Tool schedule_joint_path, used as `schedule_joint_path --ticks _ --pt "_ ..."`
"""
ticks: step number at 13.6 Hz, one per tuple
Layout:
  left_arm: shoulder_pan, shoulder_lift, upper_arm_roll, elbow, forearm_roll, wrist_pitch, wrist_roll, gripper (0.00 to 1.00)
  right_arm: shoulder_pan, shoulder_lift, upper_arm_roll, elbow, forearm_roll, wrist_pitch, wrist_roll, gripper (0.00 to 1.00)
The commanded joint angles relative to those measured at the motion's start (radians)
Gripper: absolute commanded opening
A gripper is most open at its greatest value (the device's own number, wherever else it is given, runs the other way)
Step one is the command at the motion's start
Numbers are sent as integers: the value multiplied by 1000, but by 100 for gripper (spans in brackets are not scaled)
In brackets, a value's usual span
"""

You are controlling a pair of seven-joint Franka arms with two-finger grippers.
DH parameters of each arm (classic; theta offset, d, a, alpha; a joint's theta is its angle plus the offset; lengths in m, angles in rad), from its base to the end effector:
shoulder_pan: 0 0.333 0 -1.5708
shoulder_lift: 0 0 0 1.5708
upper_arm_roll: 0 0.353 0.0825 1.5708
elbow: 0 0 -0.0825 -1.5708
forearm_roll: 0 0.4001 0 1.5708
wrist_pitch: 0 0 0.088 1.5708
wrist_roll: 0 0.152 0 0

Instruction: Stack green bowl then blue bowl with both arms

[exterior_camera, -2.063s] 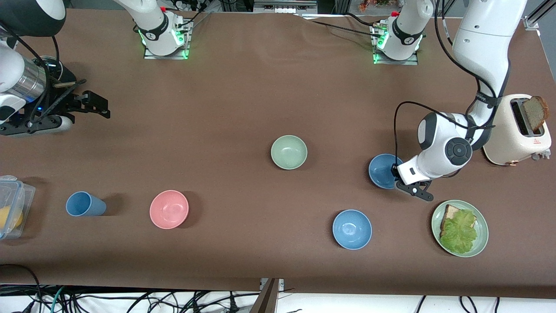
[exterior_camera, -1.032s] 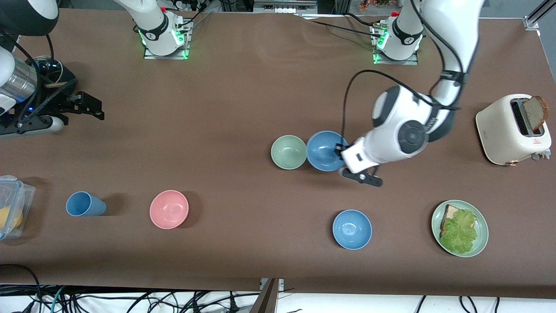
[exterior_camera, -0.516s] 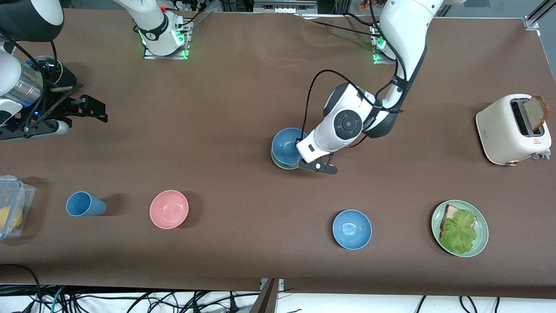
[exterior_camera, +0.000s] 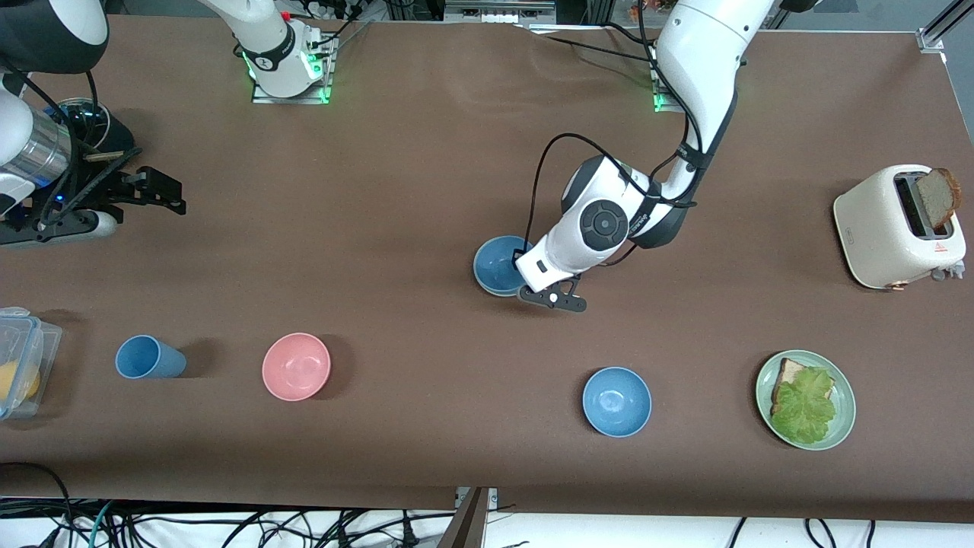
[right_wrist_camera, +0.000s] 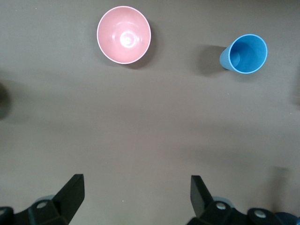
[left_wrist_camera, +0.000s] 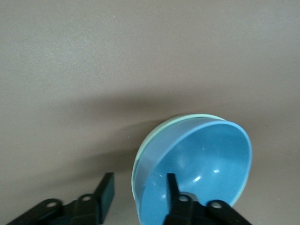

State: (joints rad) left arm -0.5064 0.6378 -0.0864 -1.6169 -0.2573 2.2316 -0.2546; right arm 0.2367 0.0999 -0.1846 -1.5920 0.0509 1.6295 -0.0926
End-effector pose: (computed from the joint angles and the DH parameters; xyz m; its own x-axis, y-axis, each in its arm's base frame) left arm 0.5958 -0.4133 0.2286 0.9795 -0.1713 -0.1057 -0.1438 -0.9631 0.2277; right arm 0.6010 0.0434 0.5534 0.9884 0.1409 -0.0574 0.1389 -0.9896 -0.0377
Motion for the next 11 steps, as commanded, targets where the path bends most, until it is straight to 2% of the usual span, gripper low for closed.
schedule_joint_path --ticks 1,4,6,8,11 --pt "5 -90 19 -5 -13 -143 5 100 -5 7 1 24 0 -8 -13 100" --pt "60 -200 51 -3 18 -315 6 100 -5 7 1 23 0 -10 -13 100" --pt "104 -282 54 0 142 -348 3 100 -5 7 -1 23 0 -10 -13 100" --pt "179 -358 59 24 165 -398 5 100 -5 7 -1 23 0 -10 -15 100" --pt "320 -406 60 133 165 -622 117 100 -5 9 -1 23 -2 -10 -13 100"
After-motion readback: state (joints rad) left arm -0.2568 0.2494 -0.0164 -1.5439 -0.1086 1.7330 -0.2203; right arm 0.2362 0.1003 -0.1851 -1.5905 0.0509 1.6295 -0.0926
